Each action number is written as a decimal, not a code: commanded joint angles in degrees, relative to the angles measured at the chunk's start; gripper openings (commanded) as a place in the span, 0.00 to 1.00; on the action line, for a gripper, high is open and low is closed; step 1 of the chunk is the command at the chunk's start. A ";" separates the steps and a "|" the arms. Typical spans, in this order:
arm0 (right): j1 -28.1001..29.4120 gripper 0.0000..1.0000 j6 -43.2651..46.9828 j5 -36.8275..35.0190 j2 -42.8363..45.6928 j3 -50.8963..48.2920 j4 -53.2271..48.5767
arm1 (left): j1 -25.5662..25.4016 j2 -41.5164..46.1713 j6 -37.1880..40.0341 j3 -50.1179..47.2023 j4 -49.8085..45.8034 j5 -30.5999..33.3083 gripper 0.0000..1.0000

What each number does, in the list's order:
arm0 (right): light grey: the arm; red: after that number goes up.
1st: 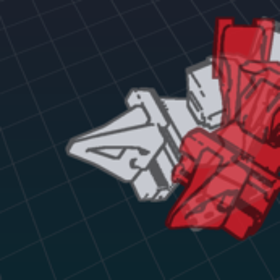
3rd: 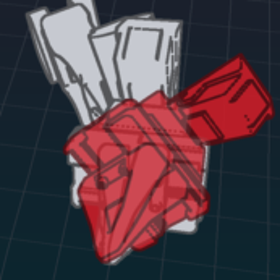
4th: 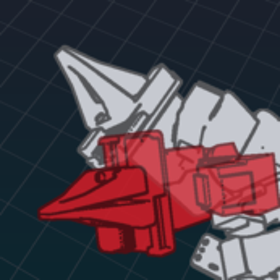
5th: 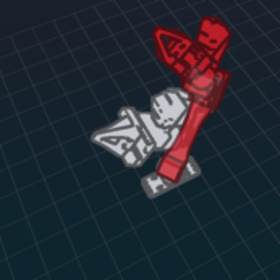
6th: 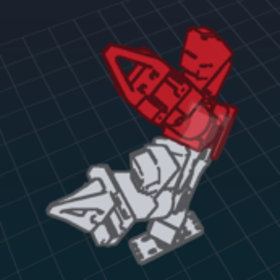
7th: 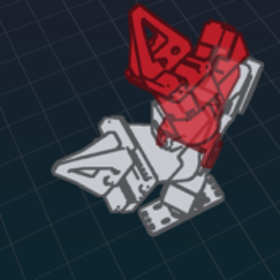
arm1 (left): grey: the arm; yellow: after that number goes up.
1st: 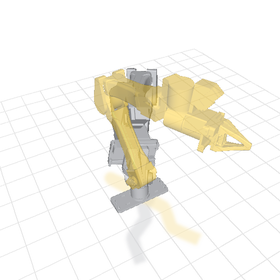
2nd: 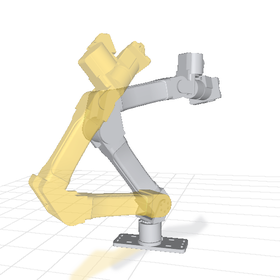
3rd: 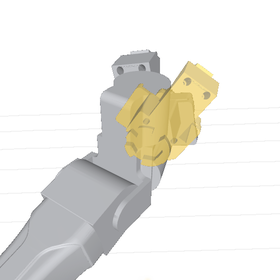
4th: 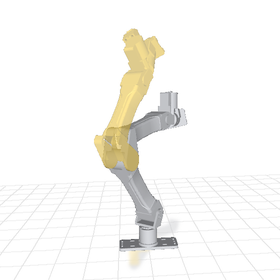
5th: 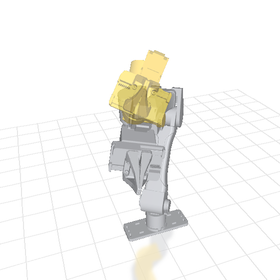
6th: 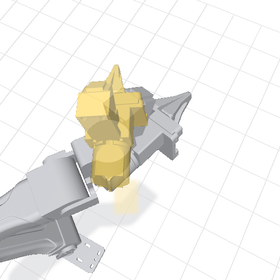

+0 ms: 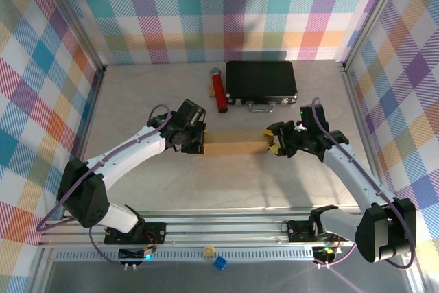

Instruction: Fold the paper box

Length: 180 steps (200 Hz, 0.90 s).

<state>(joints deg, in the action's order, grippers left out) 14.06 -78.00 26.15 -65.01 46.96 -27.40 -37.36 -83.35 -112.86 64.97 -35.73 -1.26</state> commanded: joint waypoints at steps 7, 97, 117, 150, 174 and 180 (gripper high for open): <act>-1.34 0.53 2.67 1.11 1.70 -0.68 -3.67 | 0.60 -0.19 -11.75 -1.20 -0.97 0.95 0.55; -2.11 0.46 -0.13 3.46 6.26 -5.15 -1.63 | 0.96 -0.93 -11.33 -0.29 -0.93 0.47 0.55; -2.09 0.42 1.02 2.95 3.81 -4.59 -1.38 | 0.98 -1.11 -11.16 -0.11 -0.90 0.28 0.55; -2.09 0.30 3.14 2.03 0.71 -2.84 -2.87 | 1.07 -0.85 -11.14 -0.36 -0.92 0.42 0.55; -2.11 0.25 4.04 1.77 -0.61 -2.64 -4.08 | 1.41 -0.78 -10.78 -0.55 -0.75 0.38 0.55; -2.12 0.25 3.94 2.01 -0.85 -2.71 -3.85 | 1.50 -0.67 -10.55 -0.63 -0.60 0.46 0.55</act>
<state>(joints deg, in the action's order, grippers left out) 12.27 -75.50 30.41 -63.59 44.84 -26.98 -36.40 -83.42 -112.88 64.97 -35.42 -1.17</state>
